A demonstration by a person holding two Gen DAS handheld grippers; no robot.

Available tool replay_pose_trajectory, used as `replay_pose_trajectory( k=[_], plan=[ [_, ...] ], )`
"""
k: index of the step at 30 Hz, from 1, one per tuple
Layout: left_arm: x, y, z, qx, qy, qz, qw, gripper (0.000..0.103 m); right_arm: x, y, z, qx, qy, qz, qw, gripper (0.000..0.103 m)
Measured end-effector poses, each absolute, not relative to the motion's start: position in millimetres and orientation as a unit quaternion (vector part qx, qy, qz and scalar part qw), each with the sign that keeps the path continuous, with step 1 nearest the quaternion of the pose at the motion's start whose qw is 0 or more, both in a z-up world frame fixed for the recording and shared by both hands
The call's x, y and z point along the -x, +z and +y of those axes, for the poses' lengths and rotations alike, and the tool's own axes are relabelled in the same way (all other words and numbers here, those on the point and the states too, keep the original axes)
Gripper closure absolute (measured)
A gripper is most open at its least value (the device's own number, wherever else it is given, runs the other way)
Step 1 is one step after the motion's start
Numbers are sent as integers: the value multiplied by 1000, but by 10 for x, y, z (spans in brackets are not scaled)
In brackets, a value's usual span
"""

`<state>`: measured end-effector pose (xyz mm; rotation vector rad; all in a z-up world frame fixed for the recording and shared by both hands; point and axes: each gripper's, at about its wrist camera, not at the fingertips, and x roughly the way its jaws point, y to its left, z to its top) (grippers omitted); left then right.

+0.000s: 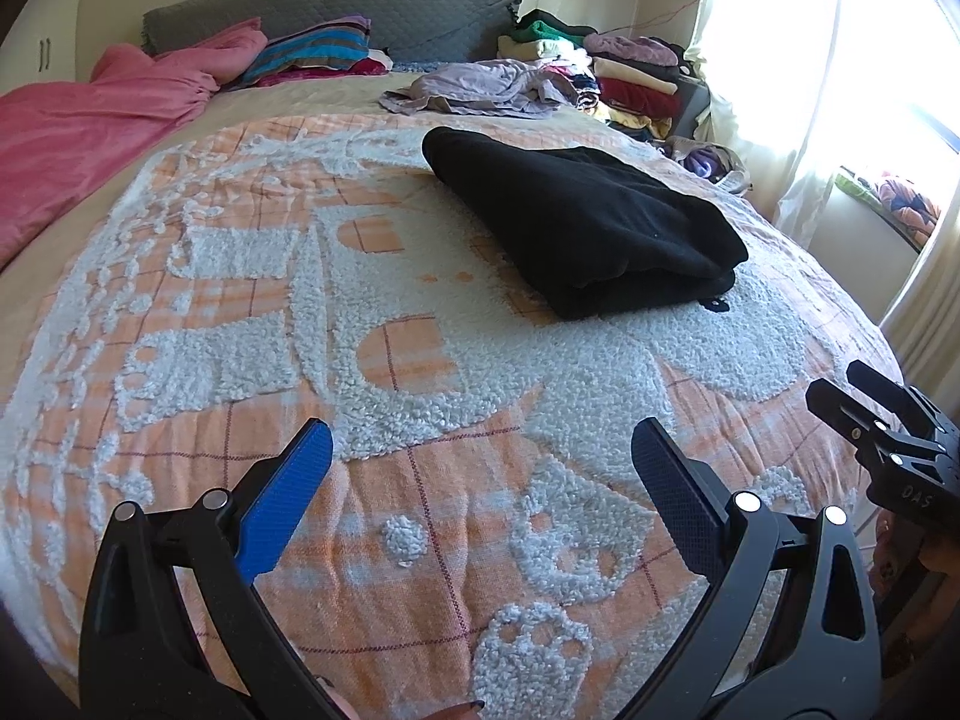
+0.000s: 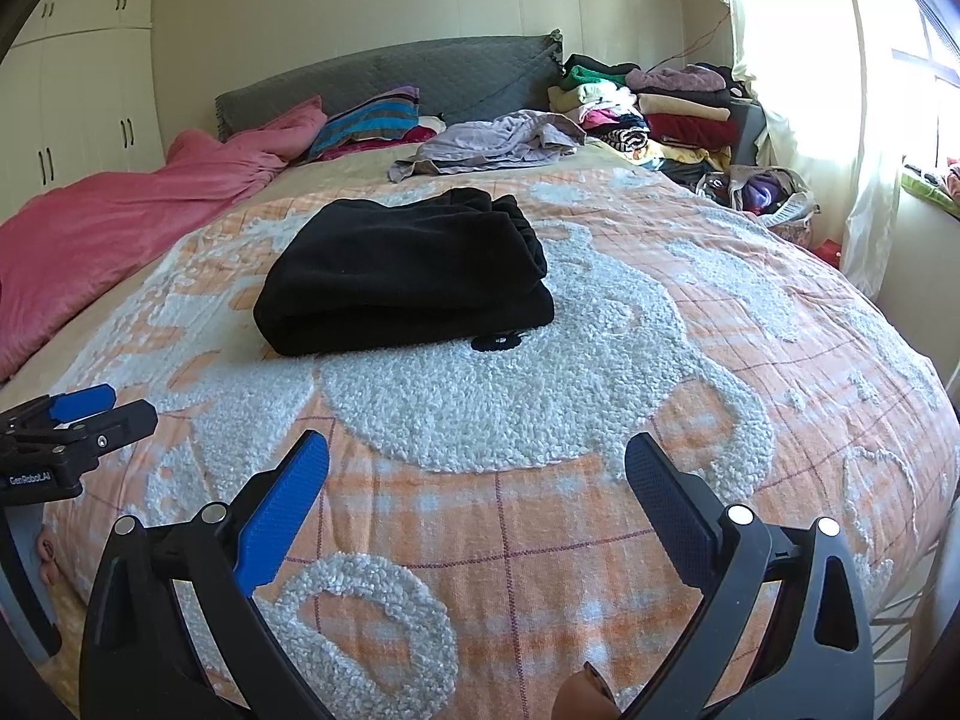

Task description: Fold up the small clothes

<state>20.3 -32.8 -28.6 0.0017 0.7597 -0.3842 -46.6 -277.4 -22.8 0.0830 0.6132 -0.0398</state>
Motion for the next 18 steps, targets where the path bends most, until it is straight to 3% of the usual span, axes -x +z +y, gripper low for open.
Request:
replay_pose_trajectory(
  k=[18],
  plan=[
    [-195,-303,-328,-5,-184,372,910,9,470,-263,-2772,-42,-19,308,950,5]
  ],
)
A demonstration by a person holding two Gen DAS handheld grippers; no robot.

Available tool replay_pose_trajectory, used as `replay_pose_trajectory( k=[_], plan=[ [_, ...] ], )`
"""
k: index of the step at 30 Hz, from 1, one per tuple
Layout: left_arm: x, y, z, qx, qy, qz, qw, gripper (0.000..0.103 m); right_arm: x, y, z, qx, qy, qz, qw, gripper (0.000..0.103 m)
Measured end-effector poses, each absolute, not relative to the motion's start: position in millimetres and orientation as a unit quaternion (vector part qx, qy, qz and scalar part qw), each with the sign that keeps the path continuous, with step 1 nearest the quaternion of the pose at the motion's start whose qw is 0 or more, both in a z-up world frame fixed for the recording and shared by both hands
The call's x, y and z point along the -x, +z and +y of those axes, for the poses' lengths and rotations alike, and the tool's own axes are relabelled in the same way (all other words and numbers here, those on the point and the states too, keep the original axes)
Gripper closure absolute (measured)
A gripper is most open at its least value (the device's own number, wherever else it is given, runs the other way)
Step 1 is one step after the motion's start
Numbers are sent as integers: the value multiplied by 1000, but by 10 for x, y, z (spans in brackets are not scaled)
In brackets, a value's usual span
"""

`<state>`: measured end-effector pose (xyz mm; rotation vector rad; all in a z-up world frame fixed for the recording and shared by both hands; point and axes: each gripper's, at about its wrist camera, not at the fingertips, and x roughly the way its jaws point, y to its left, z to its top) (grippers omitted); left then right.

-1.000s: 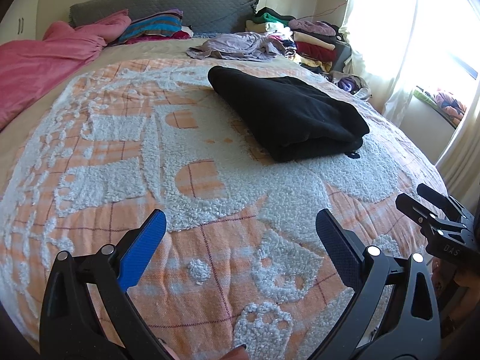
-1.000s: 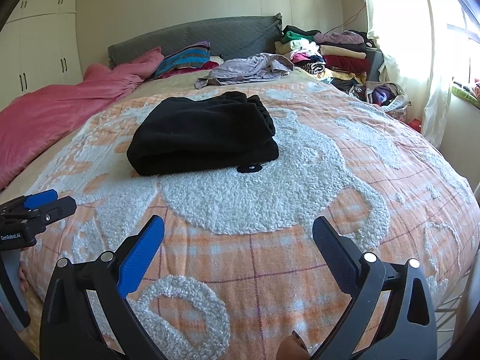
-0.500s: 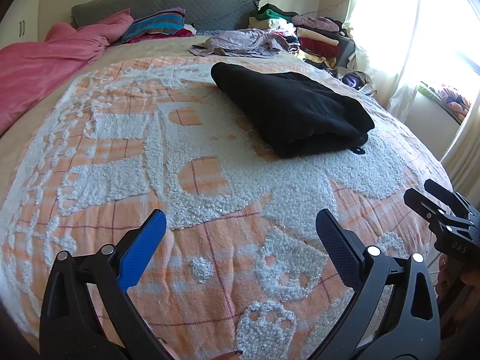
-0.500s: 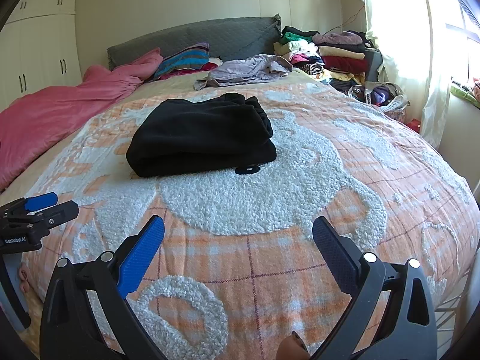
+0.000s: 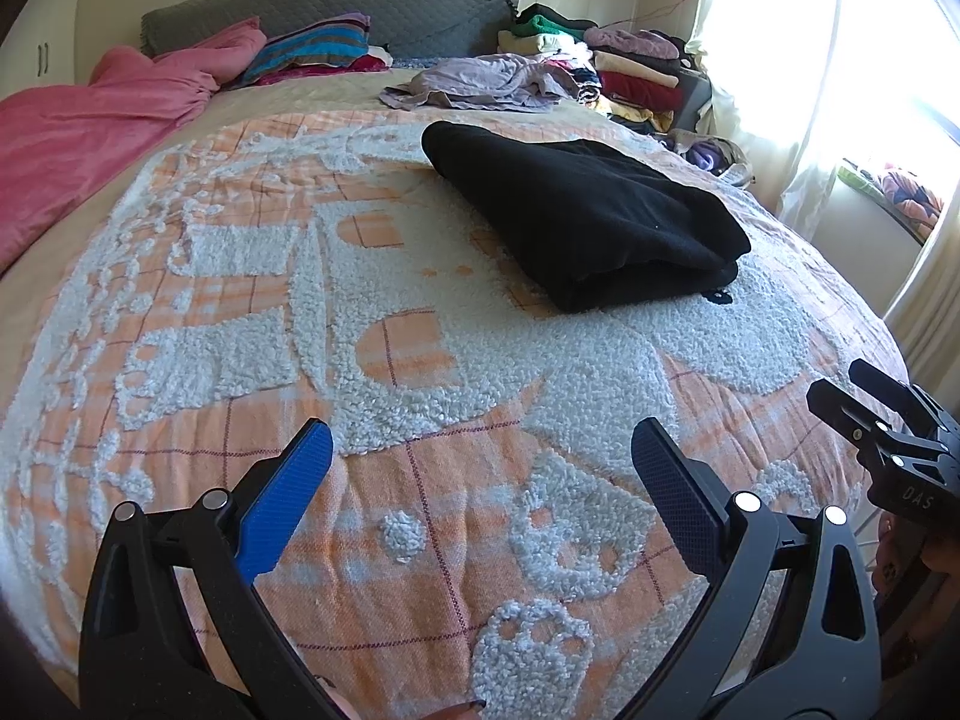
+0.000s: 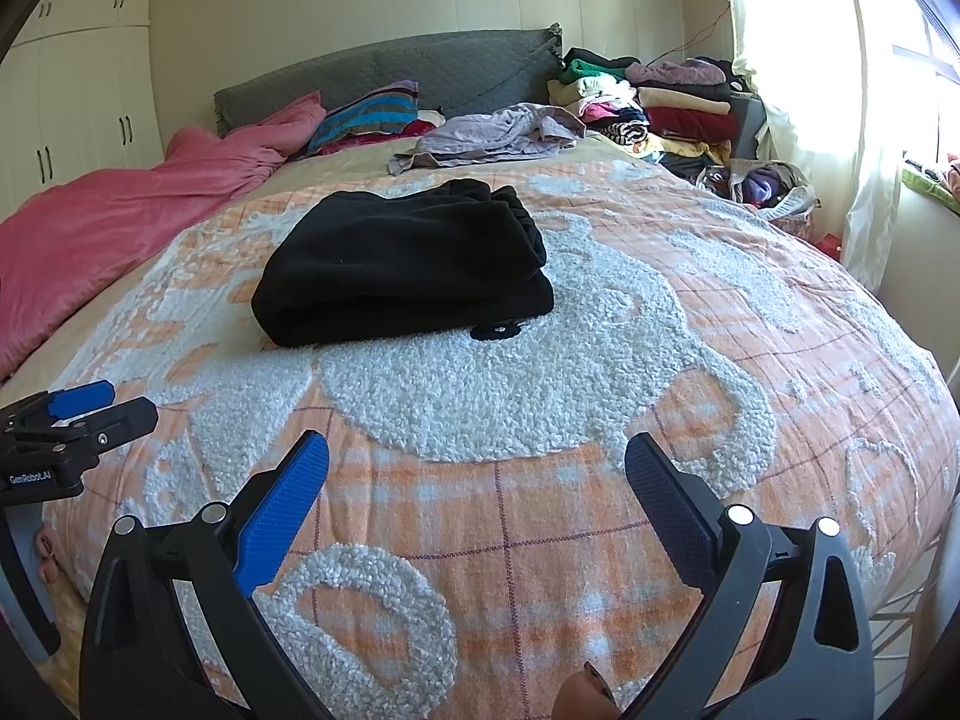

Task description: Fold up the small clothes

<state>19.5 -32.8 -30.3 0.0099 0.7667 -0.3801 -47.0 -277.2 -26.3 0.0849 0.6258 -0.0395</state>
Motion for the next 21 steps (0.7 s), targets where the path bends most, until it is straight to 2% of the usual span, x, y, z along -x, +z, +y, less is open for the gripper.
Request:
replay_pose_trajectory(
  k=[21],
  plan=[
    [-202,-312,-335,-13,-175,376,910,9,476,-269,-2799,-43,-25,312,949,5]
  ],
)
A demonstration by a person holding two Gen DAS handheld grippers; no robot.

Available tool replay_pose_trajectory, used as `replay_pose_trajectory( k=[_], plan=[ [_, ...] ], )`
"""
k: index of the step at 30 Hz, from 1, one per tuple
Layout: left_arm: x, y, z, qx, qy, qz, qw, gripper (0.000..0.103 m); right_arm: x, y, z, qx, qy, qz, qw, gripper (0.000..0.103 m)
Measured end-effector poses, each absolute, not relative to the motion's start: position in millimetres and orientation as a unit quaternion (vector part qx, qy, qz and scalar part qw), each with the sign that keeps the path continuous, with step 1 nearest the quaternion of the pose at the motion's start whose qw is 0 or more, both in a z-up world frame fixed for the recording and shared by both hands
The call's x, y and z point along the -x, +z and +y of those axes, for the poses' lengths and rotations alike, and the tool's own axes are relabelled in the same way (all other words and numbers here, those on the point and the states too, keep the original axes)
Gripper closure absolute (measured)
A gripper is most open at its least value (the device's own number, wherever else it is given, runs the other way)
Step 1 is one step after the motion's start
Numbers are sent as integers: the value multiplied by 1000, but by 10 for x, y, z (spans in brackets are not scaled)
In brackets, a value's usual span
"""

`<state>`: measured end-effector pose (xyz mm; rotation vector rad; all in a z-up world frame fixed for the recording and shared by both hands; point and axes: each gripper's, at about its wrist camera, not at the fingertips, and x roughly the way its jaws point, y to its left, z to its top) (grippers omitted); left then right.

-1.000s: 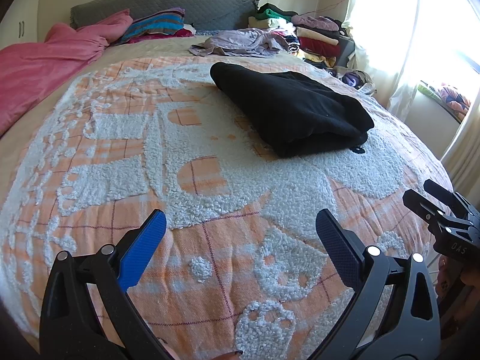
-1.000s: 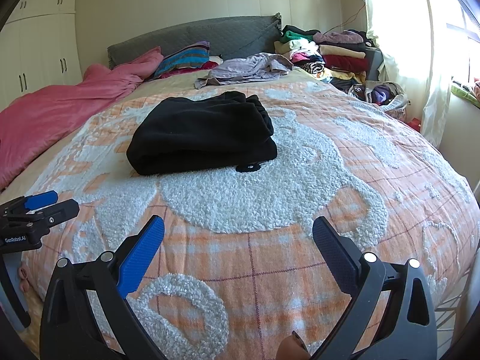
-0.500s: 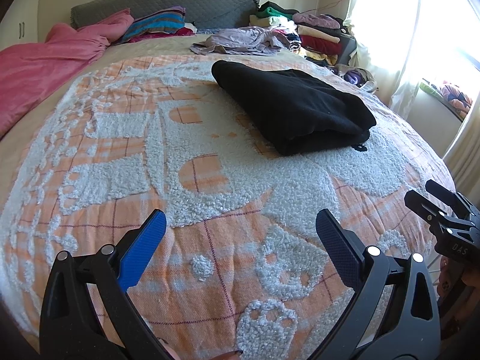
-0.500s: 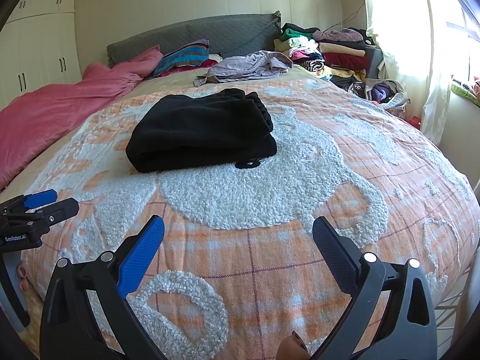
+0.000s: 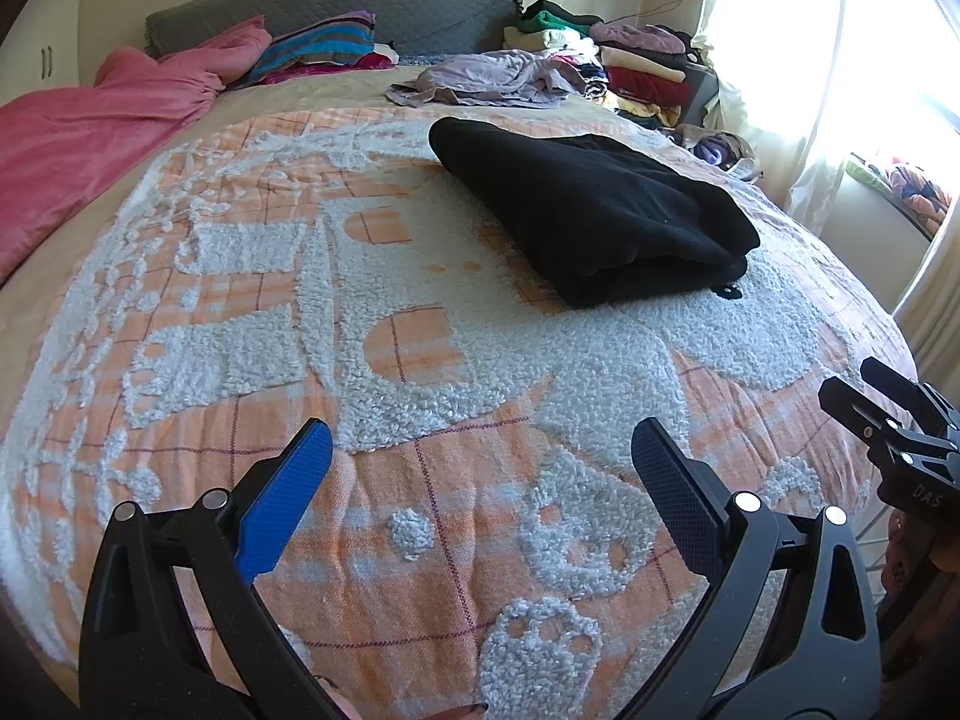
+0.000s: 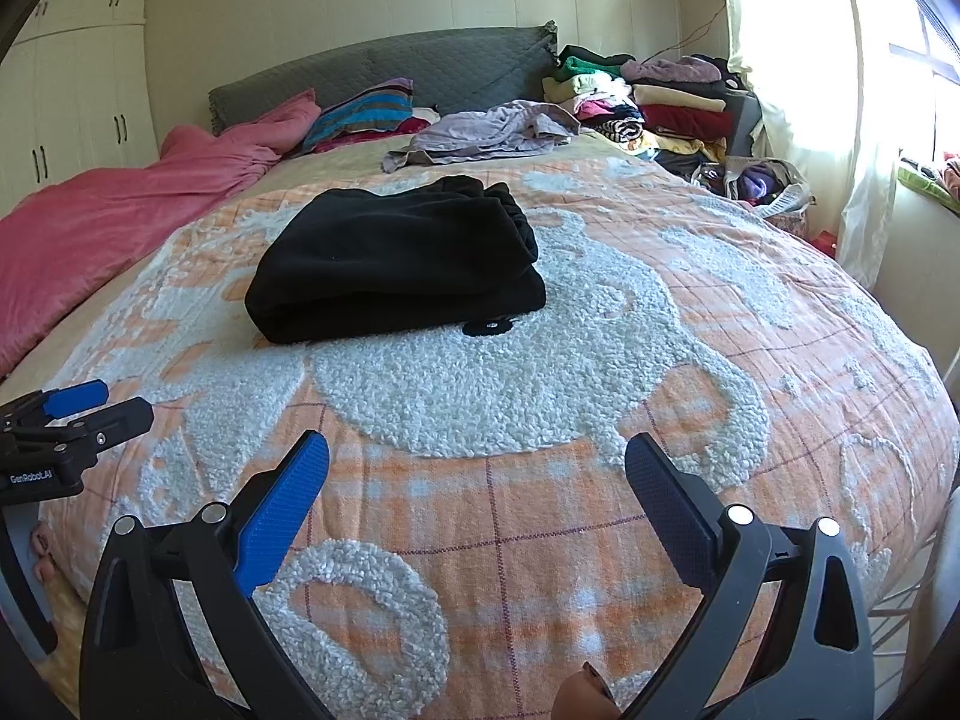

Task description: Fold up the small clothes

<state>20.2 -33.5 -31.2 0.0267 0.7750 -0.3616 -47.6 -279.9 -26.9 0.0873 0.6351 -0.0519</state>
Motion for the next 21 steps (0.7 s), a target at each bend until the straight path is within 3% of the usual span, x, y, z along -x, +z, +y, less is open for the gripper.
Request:
replay_pose_trajectory(
  k=[13,17,21],
  plan=[
    [-317,-376,-167,18,-165,403,900,9,579,-275,-3340,-68,-124,326,935,5],
    [-587,-339,374,63,-117,419,898,9,831,-303,-4232,-88,-259,326,905,5],
    [-943,-198,1430,116,-16,413,903,9,1361,-415,-5467,-114,-435,329,830,5]
  ],
)
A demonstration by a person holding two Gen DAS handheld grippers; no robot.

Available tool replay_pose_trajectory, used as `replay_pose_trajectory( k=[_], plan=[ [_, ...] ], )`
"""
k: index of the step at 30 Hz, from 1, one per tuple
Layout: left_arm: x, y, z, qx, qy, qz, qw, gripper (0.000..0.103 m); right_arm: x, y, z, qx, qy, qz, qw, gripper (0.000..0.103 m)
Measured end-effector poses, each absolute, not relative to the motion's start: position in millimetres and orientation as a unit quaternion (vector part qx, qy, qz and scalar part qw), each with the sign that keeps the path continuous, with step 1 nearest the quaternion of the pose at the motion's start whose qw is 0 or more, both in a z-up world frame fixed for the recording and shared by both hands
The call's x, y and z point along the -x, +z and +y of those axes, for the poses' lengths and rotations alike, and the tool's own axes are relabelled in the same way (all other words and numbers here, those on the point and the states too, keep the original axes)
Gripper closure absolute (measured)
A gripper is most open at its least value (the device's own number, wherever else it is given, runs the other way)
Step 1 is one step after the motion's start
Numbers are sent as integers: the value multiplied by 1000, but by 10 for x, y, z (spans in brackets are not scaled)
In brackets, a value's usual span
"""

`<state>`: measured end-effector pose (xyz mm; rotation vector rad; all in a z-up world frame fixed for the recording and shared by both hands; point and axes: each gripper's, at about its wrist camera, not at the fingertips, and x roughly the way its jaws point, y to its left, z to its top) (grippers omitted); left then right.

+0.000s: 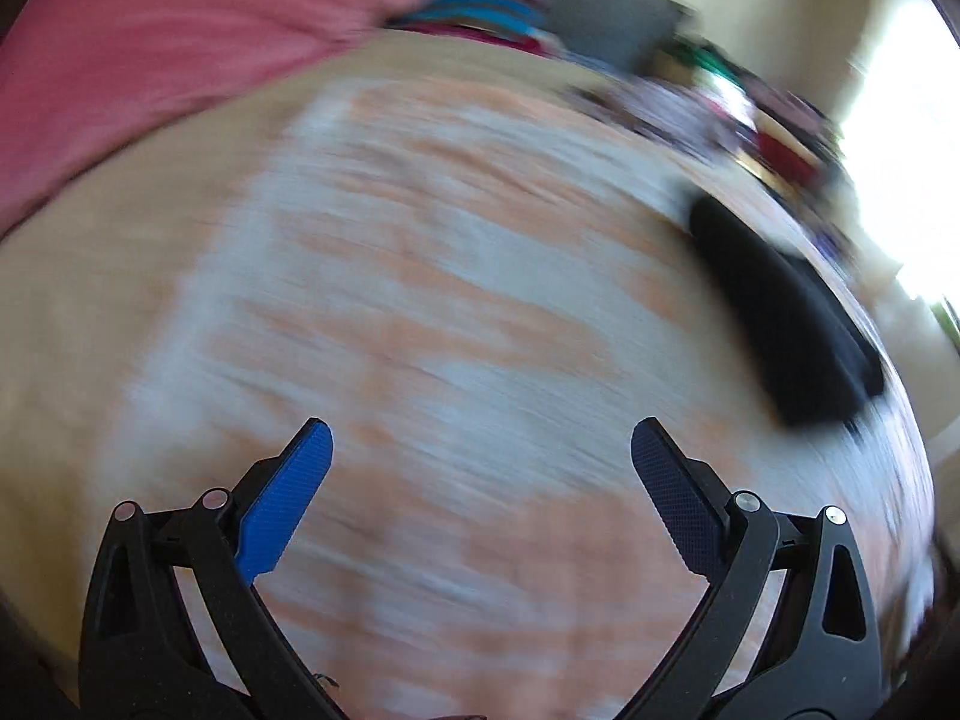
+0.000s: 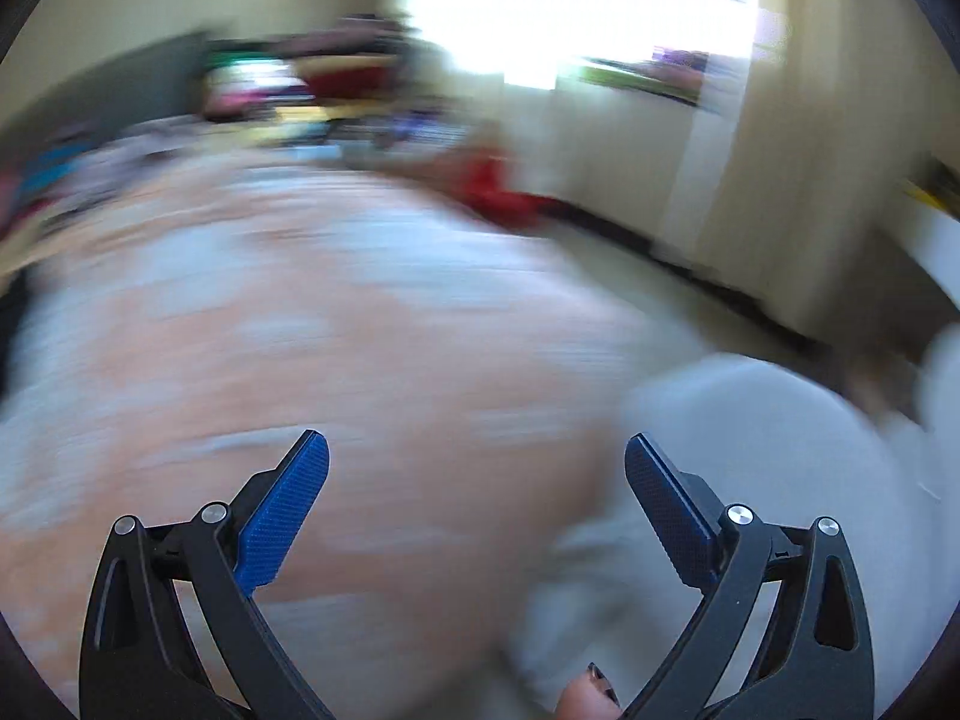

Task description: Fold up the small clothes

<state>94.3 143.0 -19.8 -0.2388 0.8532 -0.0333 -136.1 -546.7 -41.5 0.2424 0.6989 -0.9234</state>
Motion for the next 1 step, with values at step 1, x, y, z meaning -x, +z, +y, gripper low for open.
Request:
replay_pose_trajectory(
  k=[1],
  plan=[
    [-1027,-169,1695,128,8,413,902,9,1572,-476,-5884,-136,-480,335,799,5]
  ],
)
